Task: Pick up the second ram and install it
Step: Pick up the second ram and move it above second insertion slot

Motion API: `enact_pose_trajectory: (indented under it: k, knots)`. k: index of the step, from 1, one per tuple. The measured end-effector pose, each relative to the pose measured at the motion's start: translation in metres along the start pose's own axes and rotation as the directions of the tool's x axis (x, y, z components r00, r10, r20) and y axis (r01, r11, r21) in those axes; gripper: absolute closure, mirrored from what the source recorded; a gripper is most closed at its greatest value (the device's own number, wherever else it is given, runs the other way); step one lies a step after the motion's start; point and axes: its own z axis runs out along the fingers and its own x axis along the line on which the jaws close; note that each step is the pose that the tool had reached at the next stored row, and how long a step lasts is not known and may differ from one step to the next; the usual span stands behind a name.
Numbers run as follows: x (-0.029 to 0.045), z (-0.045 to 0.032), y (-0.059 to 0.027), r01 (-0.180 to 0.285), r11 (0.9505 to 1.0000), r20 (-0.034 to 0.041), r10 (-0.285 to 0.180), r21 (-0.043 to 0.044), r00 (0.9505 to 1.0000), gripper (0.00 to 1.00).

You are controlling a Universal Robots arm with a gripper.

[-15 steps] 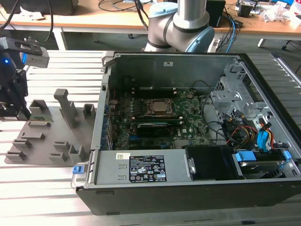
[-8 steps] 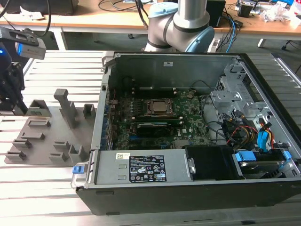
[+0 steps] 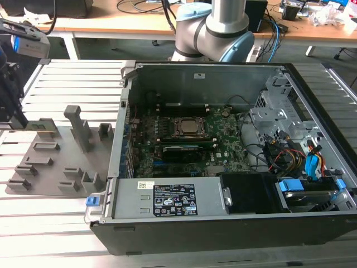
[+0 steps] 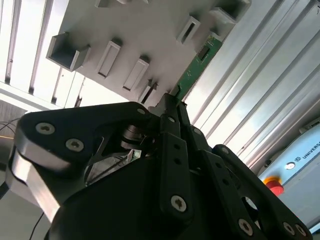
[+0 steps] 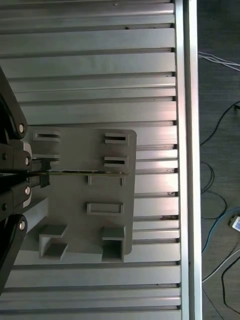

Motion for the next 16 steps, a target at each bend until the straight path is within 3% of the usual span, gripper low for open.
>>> enact_pose_trajectory:
  k: [4,6,16]
  knots:
    - [-0.0006,-0.0137,0.0001,0.000,1.0000,0.0000,0.000,0.0000,1.0000,0.86]
    - [-0.0011,-0.0247,0.0002,0.000,1.0000,0.0000,0.000,0.0000,1.0000,0.86]
    - [-0.0023,-0.0535,0.0004,0.000,1.0000,0.0000,0.000,0.0000,1.0000,0.86]
